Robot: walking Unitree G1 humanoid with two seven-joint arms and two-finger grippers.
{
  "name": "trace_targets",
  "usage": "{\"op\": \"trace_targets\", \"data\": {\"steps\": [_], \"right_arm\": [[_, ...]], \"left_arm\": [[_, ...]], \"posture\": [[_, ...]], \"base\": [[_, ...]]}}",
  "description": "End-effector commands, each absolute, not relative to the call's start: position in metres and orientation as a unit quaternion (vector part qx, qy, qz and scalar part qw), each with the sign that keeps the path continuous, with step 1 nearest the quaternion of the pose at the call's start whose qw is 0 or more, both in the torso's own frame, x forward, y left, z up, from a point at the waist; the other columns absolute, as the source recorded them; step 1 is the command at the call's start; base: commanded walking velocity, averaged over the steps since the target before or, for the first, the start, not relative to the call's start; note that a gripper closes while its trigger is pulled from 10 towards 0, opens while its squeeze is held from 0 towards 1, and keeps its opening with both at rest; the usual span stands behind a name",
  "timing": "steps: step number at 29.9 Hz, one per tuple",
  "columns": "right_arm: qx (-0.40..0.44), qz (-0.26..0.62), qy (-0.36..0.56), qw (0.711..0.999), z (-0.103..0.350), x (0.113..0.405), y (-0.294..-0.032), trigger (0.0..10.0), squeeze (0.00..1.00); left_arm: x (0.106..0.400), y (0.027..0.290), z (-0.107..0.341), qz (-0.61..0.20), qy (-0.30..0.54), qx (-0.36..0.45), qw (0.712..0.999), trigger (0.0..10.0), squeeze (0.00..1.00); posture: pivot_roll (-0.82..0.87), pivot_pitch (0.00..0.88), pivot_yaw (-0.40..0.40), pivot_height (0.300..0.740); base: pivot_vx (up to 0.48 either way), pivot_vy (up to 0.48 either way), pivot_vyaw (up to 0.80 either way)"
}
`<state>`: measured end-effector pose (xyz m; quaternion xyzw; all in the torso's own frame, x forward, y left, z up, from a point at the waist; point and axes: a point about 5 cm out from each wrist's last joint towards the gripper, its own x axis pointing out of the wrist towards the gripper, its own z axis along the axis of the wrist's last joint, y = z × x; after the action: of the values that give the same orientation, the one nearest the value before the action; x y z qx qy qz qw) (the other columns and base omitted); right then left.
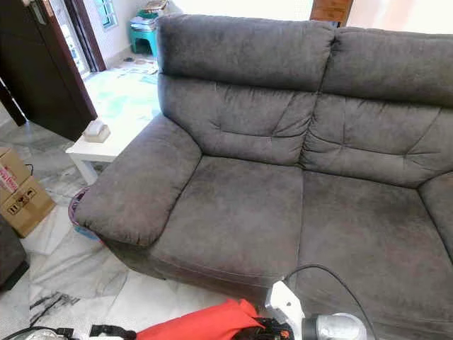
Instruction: Move the pillow to the sofa from floor
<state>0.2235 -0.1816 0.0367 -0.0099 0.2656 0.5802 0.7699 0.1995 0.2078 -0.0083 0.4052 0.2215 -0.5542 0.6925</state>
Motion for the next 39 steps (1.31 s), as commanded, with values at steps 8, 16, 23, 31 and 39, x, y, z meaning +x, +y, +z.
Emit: {"op": "trace_targets", "data": {"steps": [8,16,23,31,39], "right_arm": [[-0.009,0.607,0.201,0.769,0.061,0.233,-0.171,10.0,0.00],[-0.012,0.606,0.193,0.771,0.066,0.235,-0.172,10.0,0.00],[-0.013,0.604,0.189,0.774,0.067,0.237,-0.171,10.0,0.00],[-0.012,0.601,0.188,0.777,0.067,0.237,-0.172,10.0,0.00],[-0.012,0.598,0.188,0.779,0.067,0.237,-0.172,10.0,0.00]], "left_arm": [[0.191,0.208,-0.025,-0.540,0.244,0.397,0.701,10.0,0.00],[0.186,0.213,-0.032,-0.537,0.261,0.410,0.690,10.0,0.00],[0.188,0.214,-0.031,-0.524,0.252,0.410,0.703,4.4,0.00],[0.199,0.207,-0.025,-0.511,0.223,0.402,0.726,0.0,0.00],[0.200,0.206,-0.024,-0.525,0.217,0.410,0.714,0.0,0.00]], "posture": [[-0.01,0.074,0.010,0.740],[-0.01,0.079,0.007,0.740],[0.00,0.088,0.004,0.740],[0.00,0.090,0.005,0.740],[0.00,0.093,0.006,0.740]], "base": [[0.000,0.000,0.00],[0.000,0.000,0.00],[0.000,0.000,0.00],[0.000,0.000,0.00],[0.000,0.000,0.00]]}}
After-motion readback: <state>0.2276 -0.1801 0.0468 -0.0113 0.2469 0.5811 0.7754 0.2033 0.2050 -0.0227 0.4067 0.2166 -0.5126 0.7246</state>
